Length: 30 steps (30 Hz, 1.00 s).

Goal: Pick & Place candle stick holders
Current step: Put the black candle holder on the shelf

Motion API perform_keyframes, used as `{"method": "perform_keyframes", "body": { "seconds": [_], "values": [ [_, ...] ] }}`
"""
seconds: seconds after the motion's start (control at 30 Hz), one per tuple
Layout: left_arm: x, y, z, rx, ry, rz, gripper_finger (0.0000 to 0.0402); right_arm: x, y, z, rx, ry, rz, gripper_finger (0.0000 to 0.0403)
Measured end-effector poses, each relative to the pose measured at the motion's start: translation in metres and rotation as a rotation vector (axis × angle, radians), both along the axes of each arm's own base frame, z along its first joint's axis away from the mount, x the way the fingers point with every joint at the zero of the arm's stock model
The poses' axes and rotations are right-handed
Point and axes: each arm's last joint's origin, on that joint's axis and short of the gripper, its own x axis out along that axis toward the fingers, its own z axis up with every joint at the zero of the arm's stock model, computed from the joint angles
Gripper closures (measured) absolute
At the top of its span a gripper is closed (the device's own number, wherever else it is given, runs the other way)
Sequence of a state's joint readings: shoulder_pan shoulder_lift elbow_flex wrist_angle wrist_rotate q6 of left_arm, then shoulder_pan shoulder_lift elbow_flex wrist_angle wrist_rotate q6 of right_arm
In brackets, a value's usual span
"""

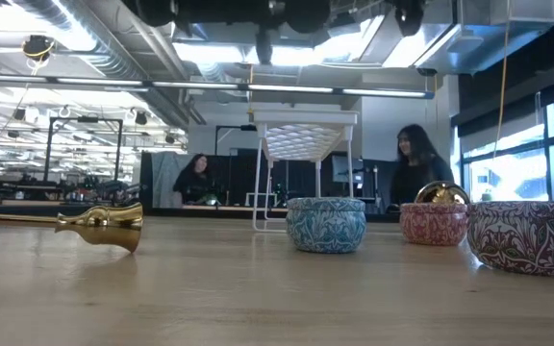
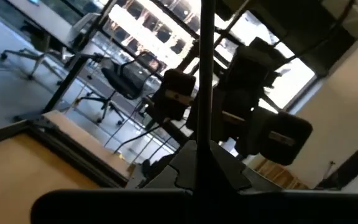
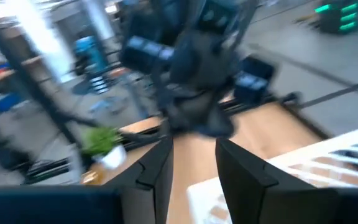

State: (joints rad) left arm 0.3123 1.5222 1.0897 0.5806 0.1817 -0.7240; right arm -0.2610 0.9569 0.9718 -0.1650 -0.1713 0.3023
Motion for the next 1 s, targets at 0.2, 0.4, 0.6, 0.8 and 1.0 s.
{"method": "perform_keyframes", "body": {
  "seconds": [0.2, 0.4, 0.6, 0.8, 1.0],
  "values": [
    [0.004, -0.009, -0.009, 0.019, 0.101, 0.201, 0.0393, -0.002, -0.029, 0.015, 0.037, -0.185, -0.21, 0.0281],
    [0.004, -0.011, -0.011, 0.045, 0.134, 0.341, 0.0393, 0.016, -0.062, 0.009, 0.227, -0.277, -0.145, 0.0281],
    [0.008, -0.005, -0.018, 0.053, 0.147, 0.264, 0.0393, 0.038, -0.071, 0.002, 0.197, -0.336, -0.05, 0.0281],
    [0.012, -0.01, -0.018, 0.065, 0.111, 0.141, 0.0393, 0.047, -0.075, -0.005, 0.25, -0.323, 0.012, 0.0281],
    [0.014, -0.012, -0.007, 0.083, 0.09, 0.049, 0.0393, 0.047, -0.075, -0.005, 0.249, -0.318, 0.021, 0.0281]
  ]
}}
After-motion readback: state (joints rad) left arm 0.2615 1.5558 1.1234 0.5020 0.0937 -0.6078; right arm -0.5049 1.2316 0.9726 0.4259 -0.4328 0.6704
